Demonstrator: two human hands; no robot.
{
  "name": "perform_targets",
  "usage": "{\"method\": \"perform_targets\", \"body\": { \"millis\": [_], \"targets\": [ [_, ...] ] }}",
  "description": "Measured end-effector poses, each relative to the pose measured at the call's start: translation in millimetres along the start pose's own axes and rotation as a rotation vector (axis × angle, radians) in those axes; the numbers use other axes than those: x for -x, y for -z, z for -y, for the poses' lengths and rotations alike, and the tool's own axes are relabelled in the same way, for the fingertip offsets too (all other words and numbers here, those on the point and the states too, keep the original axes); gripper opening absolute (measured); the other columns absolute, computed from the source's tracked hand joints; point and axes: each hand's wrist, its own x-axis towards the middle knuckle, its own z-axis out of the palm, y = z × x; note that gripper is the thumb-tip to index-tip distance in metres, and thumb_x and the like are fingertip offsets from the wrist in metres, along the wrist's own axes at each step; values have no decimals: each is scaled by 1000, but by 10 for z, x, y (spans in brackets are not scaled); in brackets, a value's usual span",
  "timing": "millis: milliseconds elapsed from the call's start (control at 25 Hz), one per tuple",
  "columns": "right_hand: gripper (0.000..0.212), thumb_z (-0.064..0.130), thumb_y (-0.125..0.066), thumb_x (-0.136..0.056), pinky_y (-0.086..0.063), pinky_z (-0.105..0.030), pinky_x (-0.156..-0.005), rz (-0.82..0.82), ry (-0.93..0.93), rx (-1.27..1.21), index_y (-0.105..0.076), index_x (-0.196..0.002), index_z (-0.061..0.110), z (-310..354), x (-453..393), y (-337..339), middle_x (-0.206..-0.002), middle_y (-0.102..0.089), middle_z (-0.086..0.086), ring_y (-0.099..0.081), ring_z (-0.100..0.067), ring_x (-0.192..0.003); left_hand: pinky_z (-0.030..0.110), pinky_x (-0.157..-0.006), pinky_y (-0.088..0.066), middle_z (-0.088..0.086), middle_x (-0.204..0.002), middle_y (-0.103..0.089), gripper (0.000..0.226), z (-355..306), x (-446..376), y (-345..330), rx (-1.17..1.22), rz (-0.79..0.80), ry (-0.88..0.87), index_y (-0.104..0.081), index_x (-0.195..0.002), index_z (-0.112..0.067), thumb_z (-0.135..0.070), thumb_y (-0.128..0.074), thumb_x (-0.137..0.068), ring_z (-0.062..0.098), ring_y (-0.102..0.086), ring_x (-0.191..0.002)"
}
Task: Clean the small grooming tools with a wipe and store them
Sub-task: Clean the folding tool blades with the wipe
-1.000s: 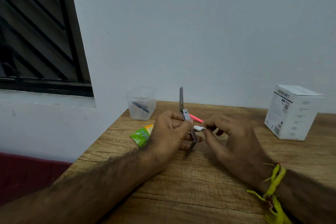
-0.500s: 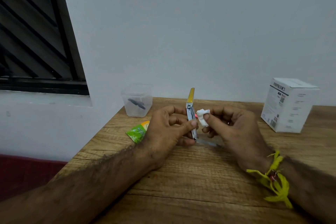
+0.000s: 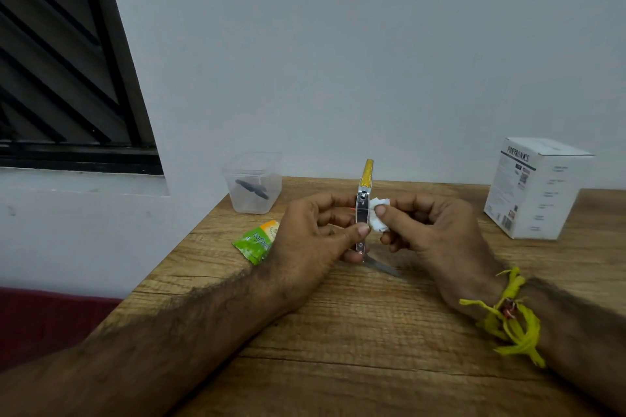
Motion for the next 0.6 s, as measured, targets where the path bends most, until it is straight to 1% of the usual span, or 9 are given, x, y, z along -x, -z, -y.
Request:
{"method": "perform_targets", "body": {
  "millis": [120, 200, 240, 320, 400, 480, 520, 600],
  "targets": [
    [2, 7, -74, -85, -54, -24, -52, 11, 0, 65, -75, -86, 6, -20, -3, 1, -70, -73, -15, -64, -16, -55, 23, -52, -55, 14, -90, -75, 33, -18, 14, -11, -50, -14, -19, -70, -113, -12, 4, -73, -85, 11, -67, -60],
    [1, 8, -74, -85, -53, -24, -53, -18, 0, 71, -75, -86, 7, -22, -11, 12, -69, -72, -16, -63, -16, -55, 24, -50, -54, 14, -89, -73, 33, -33, 27, -15, -107, 1, -33, -73, -106, -23, 2, -74, -84, 9, -62, -55],
    [2, 8, -74, -86, -53, -24, -52, -15, 1, 86, -75, -85, 7, -16, -12, 17, -68, -72, -16, -63, -16, -54, 25, -50, -54, 12, -87, -73, 35, -33, 27, -12, -126, 0, -42, -73, -102, -28, 1, -75, -84, 10, -62, -56],
    [5, 10, -74, -86, -52, -23, -49, 30, 7, 136, -74, -83, 6, -7, -10, 17, -65, -70, -15, -62, -14, -52, 25, -50, -54, 12, -87, -73, 37, -27, 21, -3, -141, -15, -57, -72, -101, -32, 0, -75, -84, 15, -63, -61],
    [6, 9, -73, -86, -50, -21, -48, 30, 17, 149, -74, -82, 6, -19, -15, 11, -63, -70, -13, -61, -12, -51, 23, -51, -53, 11, -90, -75, 38, -21, 20, -11, -171, -17, -69, -72, -103, -34, -1, -75, -84, 17, -63, -65],
    [4, 8, -73, -87, -49, -20, -49, -2, 30, 126, -75, -84, 6, -25, -20, 9, -63, -70, -9, -61, -11, -50, 22, -57, -54, 7, -89, -75, 39, -7, 16, -10, -234, -16, -91, -73, -106, -32, -1, -75, -84, 13, -63, -67],
    [4, 7, -73, -87, -49, -20, -49, 9, 39, 129, -75, -84, 6, -29, -22, 9, -62, -70, -8, -61, -10, -51, 23, -60, -55, 6, -89, -75, 38, 0, 13, -1, -251, -20, -102, -74, -109, -29, 0, -75, -84, 14, -64, -68],
    [4, 8, -73, -87, -50, -21, -50, 89, 61, 179, -74, -83, 7, -38, -15, 9, -62, -70, -4, -62, -11, -52, 26, -62, -58, 12, -91, -76, 35, 13, 12, 12, -225, -37, -108, -74, -112, -20, 1, -75, -84, 21, -69, -70]
  ]
}}
